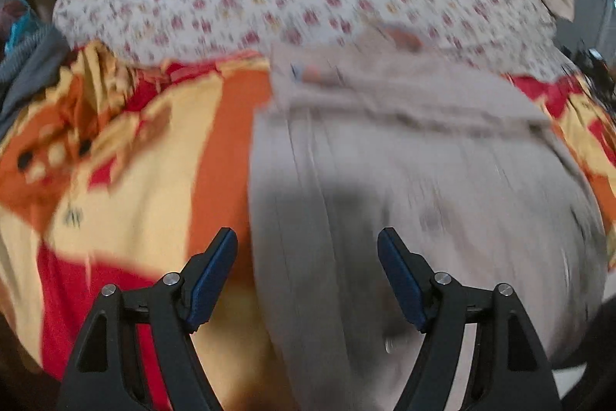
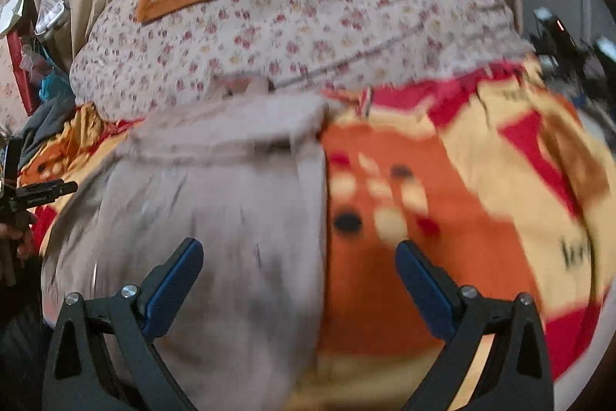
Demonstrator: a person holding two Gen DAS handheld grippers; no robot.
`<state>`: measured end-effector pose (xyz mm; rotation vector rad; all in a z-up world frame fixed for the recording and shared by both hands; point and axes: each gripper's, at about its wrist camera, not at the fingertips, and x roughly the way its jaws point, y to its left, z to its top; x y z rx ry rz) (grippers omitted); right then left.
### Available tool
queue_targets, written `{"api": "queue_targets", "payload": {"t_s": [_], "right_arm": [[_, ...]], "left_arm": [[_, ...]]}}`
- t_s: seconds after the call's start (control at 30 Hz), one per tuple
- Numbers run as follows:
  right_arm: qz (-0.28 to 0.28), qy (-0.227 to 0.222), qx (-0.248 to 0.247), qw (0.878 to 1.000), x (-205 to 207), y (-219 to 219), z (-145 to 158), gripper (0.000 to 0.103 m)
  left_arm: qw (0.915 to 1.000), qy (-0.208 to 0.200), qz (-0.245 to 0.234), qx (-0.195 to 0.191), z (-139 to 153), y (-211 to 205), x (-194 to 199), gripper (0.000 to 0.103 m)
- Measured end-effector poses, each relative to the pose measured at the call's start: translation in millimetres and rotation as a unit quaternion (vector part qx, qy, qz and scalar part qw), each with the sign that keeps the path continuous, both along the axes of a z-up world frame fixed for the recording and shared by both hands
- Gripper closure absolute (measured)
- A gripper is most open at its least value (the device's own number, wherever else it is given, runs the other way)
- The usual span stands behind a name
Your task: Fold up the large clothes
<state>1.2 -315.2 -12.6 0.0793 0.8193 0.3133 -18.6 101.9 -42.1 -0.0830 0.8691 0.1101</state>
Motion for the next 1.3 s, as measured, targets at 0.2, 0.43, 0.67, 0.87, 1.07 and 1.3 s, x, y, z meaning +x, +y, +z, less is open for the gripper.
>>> {"api": "queue_targets", "payload": {"t_s": [0.2, 0.43, 0.67, 0.87, 1.07, 1.3], "right_arm": [[0.013, 0.097, 0.038, 0.994, -43, 4, -47, 0.003], [0.08, 0.137, 0.012, 0.987, -55, 37, -73, 0.016], [0.088, 0.122, 0.047, 0.988, -55, 31, -60, 0.068], [0.088, 0.117, 0.056, 0.988, -60, 27, -53, 0.073], [0.089, 0.135, 0.054, 0.985, -56, 32, -59, 0.069], [0.095, 0.139, 0.059, 0.984, -55, 33, -60, 0.077]], "left_arm": [[0.9987, 0.025, 0.023, -0.037, -22, -7, -54, 0.038], [0.9974, 0.045, 0.022, -0.051, -34, -14, -97, 0.038], [0.9936, 0.058, 0.001, -0.097, -44, -20, -107, 0.064], [0.9927, 0.059, -0.03, -0.101, -48, -31, -107, 0.076], [0.9908, 0.067, -0.026, -0.114, -56, -28, -104, 0.071], [0.9923, 0.035, -0.048, -0.109, -40, -35, -113, 0.101]]}}
